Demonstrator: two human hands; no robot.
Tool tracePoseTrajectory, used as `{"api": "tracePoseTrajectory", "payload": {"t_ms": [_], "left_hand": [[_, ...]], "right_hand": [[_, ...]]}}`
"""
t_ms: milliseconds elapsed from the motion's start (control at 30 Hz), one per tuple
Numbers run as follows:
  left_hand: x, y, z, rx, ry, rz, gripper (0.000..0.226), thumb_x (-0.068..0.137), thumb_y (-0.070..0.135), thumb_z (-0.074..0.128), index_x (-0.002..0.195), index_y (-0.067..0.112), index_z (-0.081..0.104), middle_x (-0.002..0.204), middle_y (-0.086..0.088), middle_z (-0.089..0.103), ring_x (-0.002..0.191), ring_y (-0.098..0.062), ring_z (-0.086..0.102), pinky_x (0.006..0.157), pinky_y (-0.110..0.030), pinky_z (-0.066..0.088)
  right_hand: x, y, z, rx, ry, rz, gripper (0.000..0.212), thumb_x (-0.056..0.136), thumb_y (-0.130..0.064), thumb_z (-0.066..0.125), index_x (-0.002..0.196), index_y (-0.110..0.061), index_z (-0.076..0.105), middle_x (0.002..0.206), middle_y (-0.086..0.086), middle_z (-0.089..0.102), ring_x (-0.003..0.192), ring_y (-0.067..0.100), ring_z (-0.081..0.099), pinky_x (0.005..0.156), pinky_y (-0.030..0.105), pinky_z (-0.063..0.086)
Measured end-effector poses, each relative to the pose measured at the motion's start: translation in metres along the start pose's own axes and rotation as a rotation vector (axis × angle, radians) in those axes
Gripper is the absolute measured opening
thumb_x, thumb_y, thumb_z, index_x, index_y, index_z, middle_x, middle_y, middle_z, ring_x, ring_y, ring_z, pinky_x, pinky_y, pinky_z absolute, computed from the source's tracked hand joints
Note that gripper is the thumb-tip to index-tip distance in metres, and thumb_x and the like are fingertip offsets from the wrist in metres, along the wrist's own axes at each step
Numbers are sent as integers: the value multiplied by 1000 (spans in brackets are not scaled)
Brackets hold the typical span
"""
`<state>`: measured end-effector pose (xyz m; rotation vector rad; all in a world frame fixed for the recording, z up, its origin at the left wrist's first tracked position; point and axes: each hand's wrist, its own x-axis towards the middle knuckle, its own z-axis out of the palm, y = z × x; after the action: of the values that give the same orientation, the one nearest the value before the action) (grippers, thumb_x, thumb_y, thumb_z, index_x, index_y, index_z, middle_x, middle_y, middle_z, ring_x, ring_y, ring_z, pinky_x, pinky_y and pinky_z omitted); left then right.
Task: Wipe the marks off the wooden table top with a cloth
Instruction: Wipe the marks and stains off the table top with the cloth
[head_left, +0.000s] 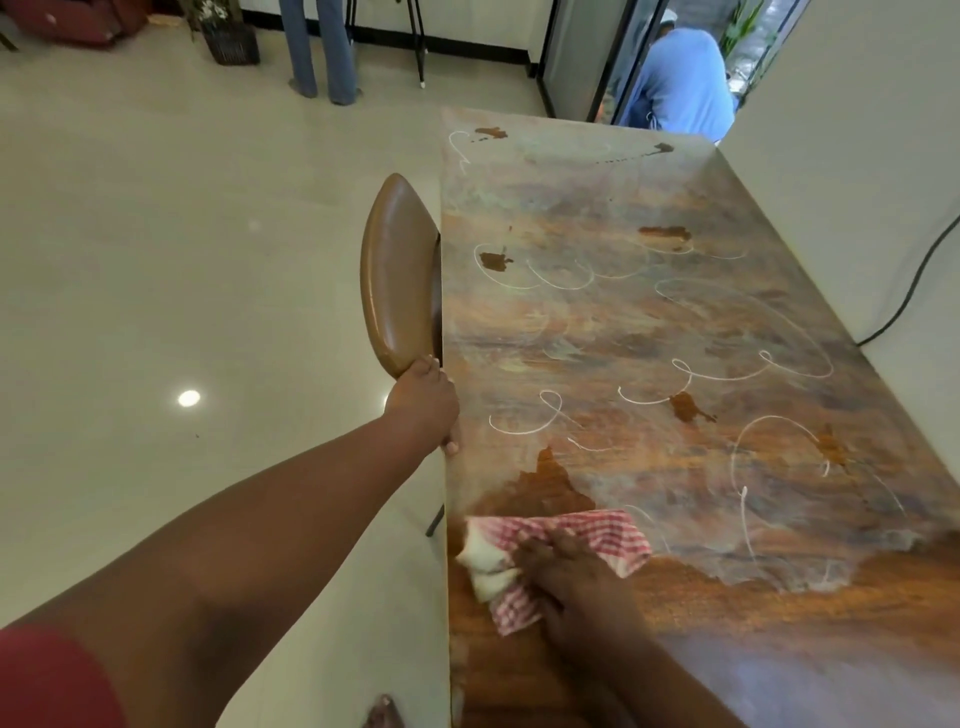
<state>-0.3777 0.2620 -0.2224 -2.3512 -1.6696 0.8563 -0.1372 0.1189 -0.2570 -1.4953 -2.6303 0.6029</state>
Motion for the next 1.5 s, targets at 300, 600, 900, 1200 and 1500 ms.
{"api": "tracePoseTrajectory", "payload": {"t_ms": [300,600,900,1200,1500], "left_hand": [[5,-5,0,-9,-38,4,91,94,58,36,149,-4,-1,160,-19,2,148,-31,0,119,-41,-3],[4,-5,4,33,-28,23,99,91,67,32,148,-5,-3,159,-21,0,147,-33,-4,119,-44,-7],[7,-4,8,102,-25,8,100,88,72,29,149,-3,2,160,-19,6,148,-33,-1,116,-47,-9],[8,20,-24,66,-75,-69,92,89,48,56,151,5,3,160,-15,9,148,-31,4,117,-49,-1],[34,107,-74,-479,-10,-33,77,95,49,47,153,18,8,162,-6,2,148,-25,1,119,-41,6]], "right_hand": [[41,-32,20,11,56,153,52,89,-25,43,140,-32,36,149,-9,35,141,20,22,113,33,-2],[0,20,-9,27,104,468,48,90,-23,47,136,-36,43,143,5,45,129,26,44,103,39,41],[-3,47,-1,41,46,239,50,90,-24,48,134,-45,41,147,-21,32,140,9,22,110,30,25],[38,97,-36,92,85,300,55,83,-10,49,134,-30,48,146,2,41,134,24,34,108,34,30],[-45,181,-62,95,13,7,49,83,-15,49,124,-39,57,137,-14,50,131,10,39,103,26,34]]}}
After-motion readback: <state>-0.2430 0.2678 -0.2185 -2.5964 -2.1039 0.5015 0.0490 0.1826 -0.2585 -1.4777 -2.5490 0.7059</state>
